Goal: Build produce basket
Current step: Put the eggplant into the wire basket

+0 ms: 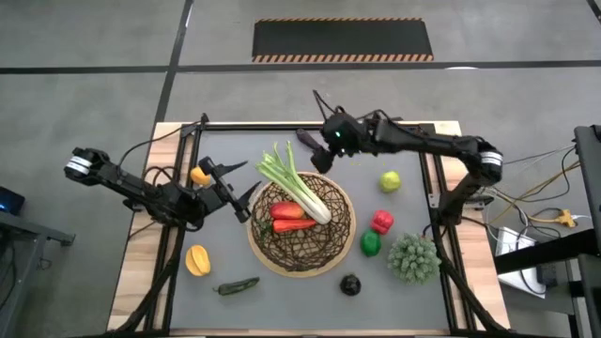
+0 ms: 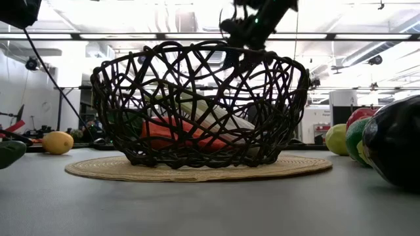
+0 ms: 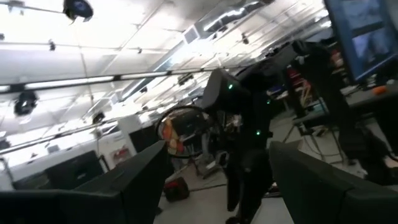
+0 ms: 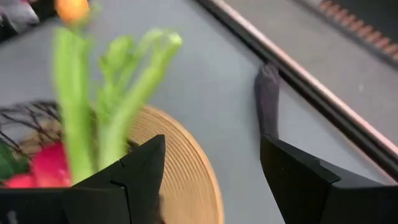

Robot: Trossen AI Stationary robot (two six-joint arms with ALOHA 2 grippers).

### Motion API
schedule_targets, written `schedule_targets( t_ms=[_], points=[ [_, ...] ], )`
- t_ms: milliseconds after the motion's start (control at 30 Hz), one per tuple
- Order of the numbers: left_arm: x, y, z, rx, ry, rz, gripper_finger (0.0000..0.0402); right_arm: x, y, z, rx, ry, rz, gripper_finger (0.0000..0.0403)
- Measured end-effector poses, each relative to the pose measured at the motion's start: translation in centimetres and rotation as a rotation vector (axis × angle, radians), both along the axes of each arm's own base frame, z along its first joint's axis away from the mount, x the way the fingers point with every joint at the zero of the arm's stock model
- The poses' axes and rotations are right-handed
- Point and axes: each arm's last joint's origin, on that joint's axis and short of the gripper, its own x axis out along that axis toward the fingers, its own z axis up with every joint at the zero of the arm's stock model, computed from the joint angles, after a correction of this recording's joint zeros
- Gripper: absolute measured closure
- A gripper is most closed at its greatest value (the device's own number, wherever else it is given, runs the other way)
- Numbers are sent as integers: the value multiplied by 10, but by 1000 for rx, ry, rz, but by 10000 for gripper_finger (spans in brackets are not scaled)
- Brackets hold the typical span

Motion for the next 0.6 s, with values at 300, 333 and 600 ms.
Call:
schedule_targets(
  t_ms=[300, 333, 600],
  points=[
    [-7, 2, 1, -28, 4, 38, 139, -2, -58, -27, 100, 125, -39, 156],
    [-7, 2, 1, -28, 4, 38, 139, -3, -63, -30, 96, 136, -37, 156],
    [-8, 2, 1, -25, 3, 40, 139, 3, -94, -59, -50, 235, 133, 156]
  ],
)
